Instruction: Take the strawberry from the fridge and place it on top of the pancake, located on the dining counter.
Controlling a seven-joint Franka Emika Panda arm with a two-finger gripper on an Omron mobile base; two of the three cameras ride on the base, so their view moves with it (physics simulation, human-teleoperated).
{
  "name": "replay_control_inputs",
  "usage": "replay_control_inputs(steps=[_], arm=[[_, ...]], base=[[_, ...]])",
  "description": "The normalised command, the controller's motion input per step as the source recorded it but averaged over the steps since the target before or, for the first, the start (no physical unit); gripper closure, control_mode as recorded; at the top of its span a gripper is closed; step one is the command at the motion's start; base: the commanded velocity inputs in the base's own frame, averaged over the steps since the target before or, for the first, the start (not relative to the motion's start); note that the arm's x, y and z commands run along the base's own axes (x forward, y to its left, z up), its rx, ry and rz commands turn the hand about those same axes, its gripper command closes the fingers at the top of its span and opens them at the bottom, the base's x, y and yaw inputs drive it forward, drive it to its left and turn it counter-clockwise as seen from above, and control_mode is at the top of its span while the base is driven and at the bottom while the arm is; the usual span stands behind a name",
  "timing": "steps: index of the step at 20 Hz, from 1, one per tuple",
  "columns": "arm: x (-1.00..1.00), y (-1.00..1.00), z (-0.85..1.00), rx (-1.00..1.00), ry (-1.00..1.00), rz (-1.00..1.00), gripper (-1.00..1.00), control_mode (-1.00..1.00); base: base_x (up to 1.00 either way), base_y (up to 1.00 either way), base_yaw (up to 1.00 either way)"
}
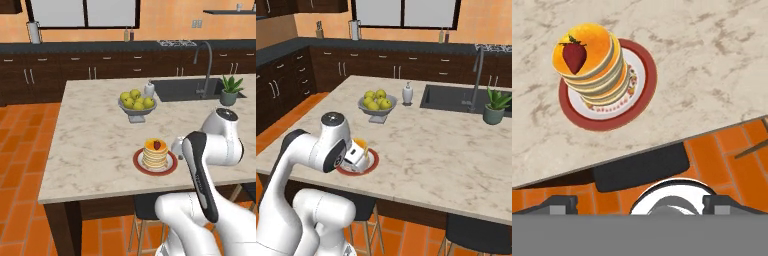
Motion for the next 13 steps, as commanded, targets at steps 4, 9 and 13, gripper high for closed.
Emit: replay_control_inputs(steps=[4,9,13], arm=[[0.0,0.0,0.0,0.0,0.0,0.0,-1.0,-1.0],[0.0,-0.03,0.0,0.0,0.0,0.0,-1.0,-1.0],[-0.08,-0.01,0.0,0.0,-0.01,0.0,-1.0,-1.0]], base=[[0.0,0.0,0.0],[0.0,0.0,0.0],[0.0,0.0,0.0]])
